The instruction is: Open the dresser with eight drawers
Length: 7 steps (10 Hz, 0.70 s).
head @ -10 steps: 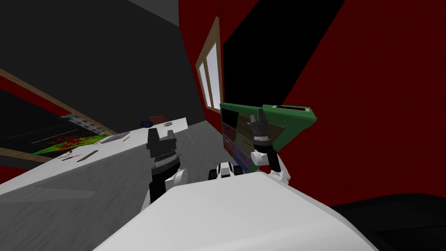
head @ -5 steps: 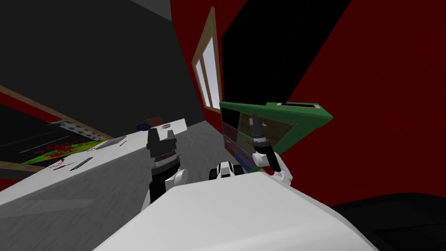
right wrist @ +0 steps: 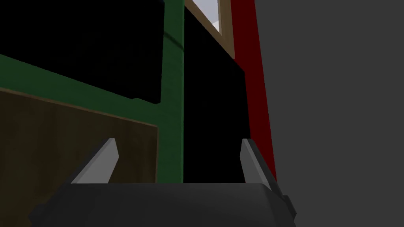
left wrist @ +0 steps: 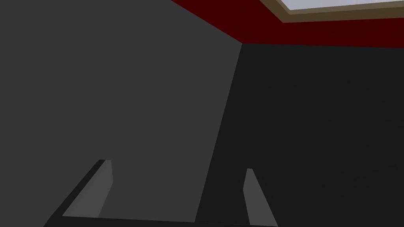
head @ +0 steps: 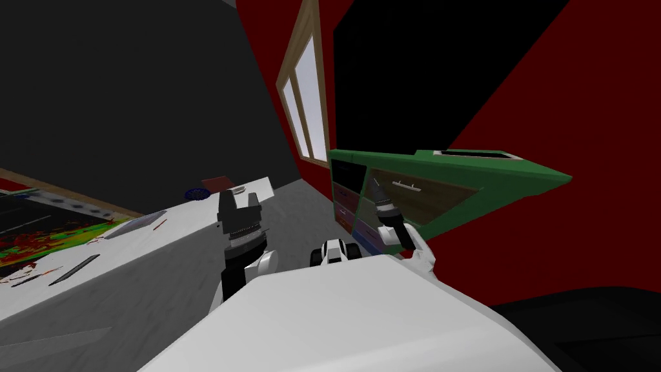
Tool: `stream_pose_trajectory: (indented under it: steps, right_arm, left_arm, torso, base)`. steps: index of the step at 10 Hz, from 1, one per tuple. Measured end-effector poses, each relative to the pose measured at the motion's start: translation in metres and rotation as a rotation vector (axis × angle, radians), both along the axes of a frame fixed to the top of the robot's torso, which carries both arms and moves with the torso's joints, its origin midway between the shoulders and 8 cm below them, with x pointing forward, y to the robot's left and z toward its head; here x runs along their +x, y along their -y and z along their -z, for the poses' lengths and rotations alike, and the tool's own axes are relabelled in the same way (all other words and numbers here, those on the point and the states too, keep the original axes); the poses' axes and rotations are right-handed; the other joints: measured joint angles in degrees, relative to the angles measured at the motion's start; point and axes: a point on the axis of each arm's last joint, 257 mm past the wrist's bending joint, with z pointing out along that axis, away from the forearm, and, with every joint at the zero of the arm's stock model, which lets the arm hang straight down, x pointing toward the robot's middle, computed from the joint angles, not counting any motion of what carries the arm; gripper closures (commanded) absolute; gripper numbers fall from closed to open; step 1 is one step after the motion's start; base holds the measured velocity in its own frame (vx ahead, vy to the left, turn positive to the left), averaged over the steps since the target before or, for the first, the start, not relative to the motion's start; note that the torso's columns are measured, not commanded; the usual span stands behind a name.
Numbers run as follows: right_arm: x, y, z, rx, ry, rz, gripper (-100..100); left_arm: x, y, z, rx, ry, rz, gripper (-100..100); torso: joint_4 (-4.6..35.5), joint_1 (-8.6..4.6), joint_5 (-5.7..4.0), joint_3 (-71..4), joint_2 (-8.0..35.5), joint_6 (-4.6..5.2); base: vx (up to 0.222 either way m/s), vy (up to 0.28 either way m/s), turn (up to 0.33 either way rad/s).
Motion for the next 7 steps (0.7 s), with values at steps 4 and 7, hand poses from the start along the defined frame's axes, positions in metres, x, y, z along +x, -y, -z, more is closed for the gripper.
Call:
stream_pose_trajectory:
  steps: [4, 7]
  right_arm:
    - [0.009, 0.011, 0.021, -0.163, -0.029, 0.095, -100]
    - [0.016, 0.022, 0.036, -0.298, -0.042, 0.175, -100]
  left_arm:
    - [0.0, 0.0, 0.0, 0.0, 0.0, 0.0, 0]
    - [0.0, 0.0, 0.0, 0.0, 0.0, 0.0, 0]
  torso:
    - [-0.2, -0.11, -0.03, -0.3, -0.5, -0.29]
    - [-0.6, 0.09, -0.14, -0.6, -1.0, -0.56]
  base:
    - [0.089, 0.111, -0.11]
    - [0.077, 0.121, -0.127]
